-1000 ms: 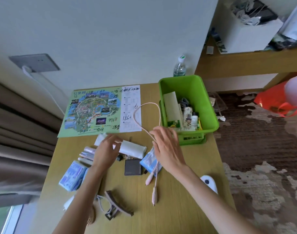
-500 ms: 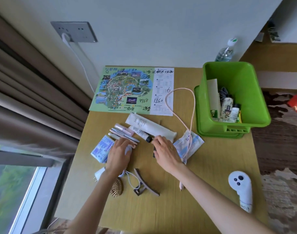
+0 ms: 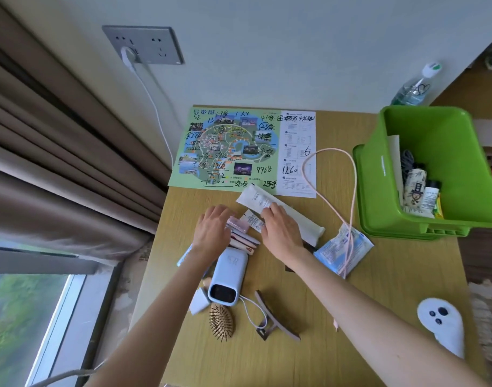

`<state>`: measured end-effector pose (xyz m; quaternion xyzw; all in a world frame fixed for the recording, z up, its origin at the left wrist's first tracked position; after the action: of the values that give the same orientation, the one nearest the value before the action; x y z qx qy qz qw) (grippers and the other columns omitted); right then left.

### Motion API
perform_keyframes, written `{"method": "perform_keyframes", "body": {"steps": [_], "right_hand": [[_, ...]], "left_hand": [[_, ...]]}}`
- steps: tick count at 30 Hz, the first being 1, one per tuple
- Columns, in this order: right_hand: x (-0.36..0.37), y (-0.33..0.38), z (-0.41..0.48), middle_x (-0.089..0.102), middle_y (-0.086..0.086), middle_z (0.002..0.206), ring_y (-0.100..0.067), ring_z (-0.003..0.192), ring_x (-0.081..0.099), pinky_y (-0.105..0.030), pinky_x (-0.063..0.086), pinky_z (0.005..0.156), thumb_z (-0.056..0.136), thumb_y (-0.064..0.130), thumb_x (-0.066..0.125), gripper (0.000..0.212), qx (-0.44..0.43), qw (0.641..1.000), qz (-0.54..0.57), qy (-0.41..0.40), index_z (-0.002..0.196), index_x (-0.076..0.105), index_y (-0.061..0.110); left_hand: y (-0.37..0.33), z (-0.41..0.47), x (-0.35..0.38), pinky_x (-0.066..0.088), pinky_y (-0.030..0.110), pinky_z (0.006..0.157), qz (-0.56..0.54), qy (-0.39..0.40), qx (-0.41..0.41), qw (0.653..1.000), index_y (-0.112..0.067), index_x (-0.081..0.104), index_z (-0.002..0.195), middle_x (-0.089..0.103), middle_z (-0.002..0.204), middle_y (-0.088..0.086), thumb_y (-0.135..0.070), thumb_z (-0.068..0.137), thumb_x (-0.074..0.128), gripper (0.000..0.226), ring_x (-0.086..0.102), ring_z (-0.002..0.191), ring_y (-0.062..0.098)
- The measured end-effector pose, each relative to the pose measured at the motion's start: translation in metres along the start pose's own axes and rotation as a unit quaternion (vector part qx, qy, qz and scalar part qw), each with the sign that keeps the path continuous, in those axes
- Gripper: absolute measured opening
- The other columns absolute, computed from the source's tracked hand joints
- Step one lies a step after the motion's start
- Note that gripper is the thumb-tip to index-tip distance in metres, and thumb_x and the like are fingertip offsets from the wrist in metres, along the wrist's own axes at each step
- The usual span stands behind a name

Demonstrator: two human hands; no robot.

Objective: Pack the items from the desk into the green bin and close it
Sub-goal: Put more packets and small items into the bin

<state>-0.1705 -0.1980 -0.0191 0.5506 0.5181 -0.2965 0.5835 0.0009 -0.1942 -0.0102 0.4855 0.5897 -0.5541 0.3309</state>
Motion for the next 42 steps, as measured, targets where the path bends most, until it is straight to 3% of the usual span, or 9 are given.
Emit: {"method": "perform_keyframes", "body": {"steps": [9, 17, 21, 25, 28, 31, 34, 39, 42], "right_hand": [[0.02, 0.008, 0.006, 0.047, -0.008, 0.118, -0.021, 0.096, 0.054, -0.026, 0.043, 0.066, 0.09, 0.019, 0.061, 0.034, 0.041, 0.996, -0.041, 0.065, 0.117, 0.045, 0.008], [-0.015, -0.028, 0.009, 0.048, -0.005, 0.103, -0.021, 0.073, 0.055, -0.03, 0.044, 0.053, 0.086, 0.016, 0.059, 0.025, 0.143, 0.988, 0.027, -0.046, 0.107, 0.046, 0.011], [-0.016, -0.053, 0.014, 0.047, -0.007, 0.113, -0.025, 0.079, 0.06, -0.029, 0.038, 0.059, 0.085, 0.029, 0.068, 0.041, 0.177, 0.984, 0.008, -0.002, 0.116, 0.05, 0.009], [-0.009, -0.065, 0.02, 0.053, -0.007, 0.109, -0.026, 0.099, 0.055, -0.029, 0.035, 0.068, 0.083, 0.026, 0.069, 0.039, 0.179, 0.983, 0.03, 0.032, 0.114, 0.053, 0.008], [-0.01, -0.068, 0.024, 0.054, -0.004, 0.098, -0.024, 0.092, 0.056, -0.029, 0.035, 0.064, 0.081, 0.023, 0.069, 0.029, 0.161, 0.986, 0.029, 0.031, 0.102, 0.054, 0.011], [-0.018, -0.074, 0.028, 0.054, -0.001, 0.079, -0.022, 0.072, 0.054, -0.029, 0.035, 0.052, 0.082, 0.021, 0.063, 0.015, 0.162, 0.986, 0.025, -0.014, 0.086, 0.051, 0.012], [-0.026, -0.086, 0.033, 0.056, -0.002, 0.079, -0.021, 0.074, 0.053, -0.03, 0.04, 0.056, 0.085, 0.019, 0.064, 0.015, 0.177, 0.983, 0.015, -0.052, 0.097, 0.06, 0.009], [-0.03, -0.102, 0.038, 0.066, -0.007, 0.098, -0.024, 0.092, 0.061, -0.029, 0.04, 0.066, 0.085, 0.02, 0.071, 0.037, 0.161, 0.987, 0.019, -0.018, 0.118, 0.06, 0.009], [-0.035, -0.102, 0.037, 0.065, -0.001, 0.087, -0.02, 0.073, 0.06, -0.027, 0.044, 0.055, 0.084, 0.018, 0.071, 0.033, 0.165, 0.986, 0.035, -0.003, 0.114, 0.062, 0.009]], "left_hand": [[0.01, 0.028, 0.014, 0.035, 0.03, 0.097, 0.076, 0.065, 0.099, 0.99, -0.022, 0.057, 0.116, 0.052, 0.131, -0.002, -0.008, 0.087, 0.06, 0.032, 0.046, 0.119, 0.018], [0.012, 0.037, 0.016, 0.036, 0.03, 0.097, 0.097, 0.089, 0.138, 0.982, -0.018, 0.046, 0.115, 0.051, 0.119, -0.001, -0.01, 0.087, 0.056, 0.031, 0.049, 0.109, 0.017], [0.007, 0.038, 0.015, 0.04, 0.035, 0.098, 0.084, 0.108, 0.129, 0.982, -0.013, 0.04, 0.117, 0.05, 0.116, 0.002, -0.018, 0.088, 0.054, 0.033, 0.053, 0.104, 0.02], [0.001, 0.044, 0.01, 0.042, 0.029, 0.073, 0.011, 0.091, 0.066, 0.994, -0.01, 0.037, 0.111, 0.057, 0.101, 0.006, -0.008, 0.091, 0.046, 0.022, 0.055, 0.079, 0.02], [-0.007, 0.053, 0.004, 0.047, 0.035, 0.057, -0.031, 0.067, 0.033, 0.997, -0.01, 0.041, 0.113, 0.057, 0.098, 0.007, -0.012, 0.093, 0.049, 0.021, 0.058, 0.07, 0.025], [-0.017, 0.064, 0.005, 0.051, 0.033, 0.062, 0.014, 0.064, 0.056, 0.996, -0.016, 0.051, 0.119, 0.051, 0.111, 0.002, -0.021, 0.089, 0.062, 0.032, 0.063, 0.082, 0.026], [-0.028, 0.075, 0.013, 0.04, 0.029, 0.072, 0.051, 0.065, 0.085, 0.993, -0.021, 0.054, 0.123, 0.05, 0.116, 0.0, -0.025, 0.084, 0.071, 0.042, 0.059, 0.093, 0.024], [-0.042, 0.085, 0.028, 0.041, 0.034, 0.094, 0.119, 0.085, 0.12, 0.982, -0.02, 0.055, 0.119, 0.05, 0.115, 0.001, -0.031, 0.084, 0.071, 0.04, 0.056, 0.103, 0.02], [-0.044, 0.088, 0.031, 0.041, 0.033, 0.092, 0.119, 0.078, 0.122, 0.982, -0.02, 0.056, 0.118, 0.053, 0.112, -0.001, -0.035, 0.087, 0.067, 0.036, 0.055, 0.104, 0.02]]}}
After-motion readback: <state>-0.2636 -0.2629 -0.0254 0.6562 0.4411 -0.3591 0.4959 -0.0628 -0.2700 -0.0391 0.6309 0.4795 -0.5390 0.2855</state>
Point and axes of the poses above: each hand's wrist, its own z-axis towards the middle knuckle, its own x-axis out of the palm, y = z × x, the point moved 2 cm from there along z, towards the middle knuckle
